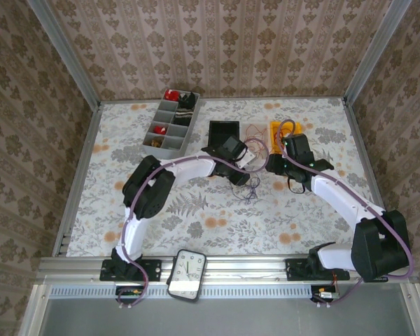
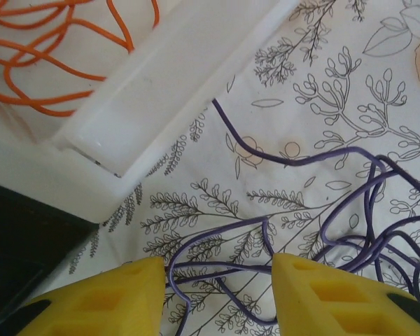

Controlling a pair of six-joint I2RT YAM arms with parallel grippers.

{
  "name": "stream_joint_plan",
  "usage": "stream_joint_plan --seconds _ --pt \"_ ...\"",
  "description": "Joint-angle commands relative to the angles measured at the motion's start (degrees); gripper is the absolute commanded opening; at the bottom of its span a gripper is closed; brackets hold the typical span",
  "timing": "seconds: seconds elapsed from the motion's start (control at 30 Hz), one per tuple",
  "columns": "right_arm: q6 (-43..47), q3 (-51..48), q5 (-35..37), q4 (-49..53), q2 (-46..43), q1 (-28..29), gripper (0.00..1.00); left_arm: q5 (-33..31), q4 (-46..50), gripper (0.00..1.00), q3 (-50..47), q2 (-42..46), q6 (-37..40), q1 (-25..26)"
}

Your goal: Untangle the cables

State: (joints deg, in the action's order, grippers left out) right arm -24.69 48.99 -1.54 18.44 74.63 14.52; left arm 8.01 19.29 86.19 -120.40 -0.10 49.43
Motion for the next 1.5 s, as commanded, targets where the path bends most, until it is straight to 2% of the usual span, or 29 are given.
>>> stream_joint_plan --seconds 0.0,0.27,0.53,0.77,0.83,0.97,1.1,1.33,1.47 --pt "-0.71 -0.66 -0.74 1.23 -0.57 0.24 0.48 -1.95 -0.12 0.44 2.29 -1.76 1.83 0.05" --pt "-1.2 -0.78 -1.36 0.68 -0.36 0.25 0.48 -4.63 -2.28 0.47 0.46 0.16 2.53 0.08" --pt "-1.87 -1.44 -0.6 0.03 -0.7 0.26 0.48 1.68 1.5 0.45 2.65 -2.25 3.61 0.23" --pt "-2.38 -2.56 -0.12 -0.55 -1.91 0.29 0.48 4.05 2.29 0.42 3.0 -3.89 3.63 0.06" --pt "-2.55 -3.25 -0.35 -0.68 -2.53 0.29 0.48 4.9 2.72 0.36 3.67 -4.63 3.45 -0.06" --pt "-2.17 -4.45 -2.59 -1.7 -2.69 0.41 0.48 5.52 2.66 0.17 3.78 -4.52 2.71 -0.34" --pt "0.93 -2.76 -7.46 -0.95 1.54 1.26 0.48 6.12 1.39 0.0 1.99 -1.93 0.06 -1.42" --pt "10.02 4.88 -10.08 5.87 14.78 7.24 0.47 7.19 -5.45 0.0 -6.61 8.08 -5.54 -3.76" --pt "11.67 7.19 -9.32 8.68 20.68 8.92 0.46 7.67 -8.03 0.0 -10.34 12.7 -7.6 -4.26"
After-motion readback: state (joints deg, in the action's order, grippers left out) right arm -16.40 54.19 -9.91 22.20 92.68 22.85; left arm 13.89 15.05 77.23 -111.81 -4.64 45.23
